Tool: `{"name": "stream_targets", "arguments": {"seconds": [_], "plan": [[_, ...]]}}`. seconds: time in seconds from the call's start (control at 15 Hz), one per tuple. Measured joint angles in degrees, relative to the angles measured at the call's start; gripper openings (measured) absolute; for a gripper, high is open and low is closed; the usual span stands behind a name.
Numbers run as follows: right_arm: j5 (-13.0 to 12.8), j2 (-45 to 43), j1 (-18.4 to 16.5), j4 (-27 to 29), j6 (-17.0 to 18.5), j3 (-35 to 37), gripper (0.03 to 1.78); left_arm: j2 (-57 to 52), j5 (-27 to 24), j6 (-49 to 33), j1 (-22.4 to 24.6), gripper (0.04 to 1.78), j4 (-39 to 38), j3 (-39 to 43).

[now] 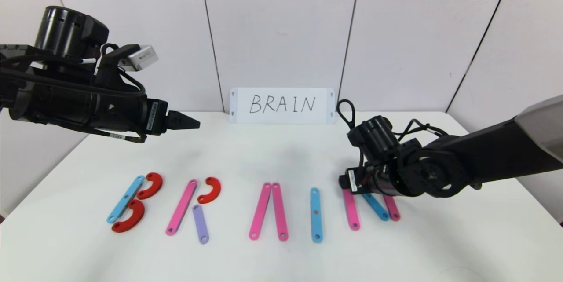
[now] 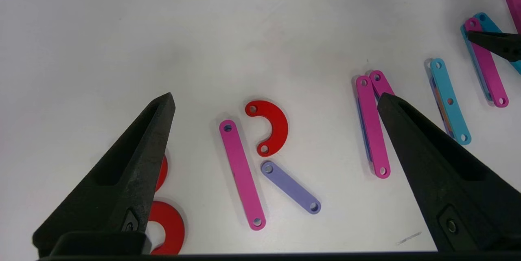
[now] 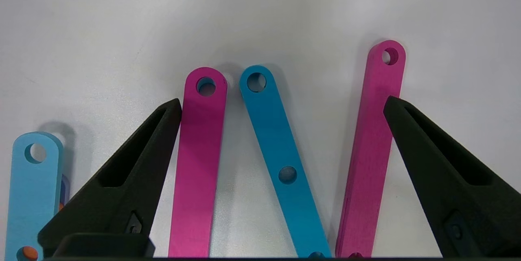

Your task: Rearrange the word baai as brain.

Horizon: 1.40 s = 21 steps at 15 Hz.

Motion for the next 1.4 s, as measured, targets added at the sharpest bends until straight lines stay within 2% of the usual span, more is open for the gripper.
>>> {"name": "stream_targets", "arguments": {"seconds": [0.4, 0.73, 0.93, 1.13, 1.4], "plan": [[0.7, -4.0, -0.4, 0.0, 0.4, 1.4, 1.74, -0.1, 0.0, 0.0, 0.0, 1.74, -0.1, 0.0], [1.2, -12.6, -1.9, -0.1, -0.7, 5.5, 1.74, -1.6, 0.3, 0.0, 0.0, 1.74, 0.1, 0.6], [1.7, -20.9, -2.2, -0.1, -1.9, 9.6, 1.74, -5.0, 0.6, 0.0, 0.1, 1.74, 0.3, 2.7], [1.9, -31.2, -2.5, 0.3, -3.3, 14.4, 1.74, -11.5, 0.6, -0.1, 0.5, 1.74, 0.4, 8.2], [2.2, -46.4, -2.2, 4.9, -4.7, 20.6, 1.74, -24.2, 1.2, 0.0, 1.5, 1.74, 0.5, 18.7]]}}
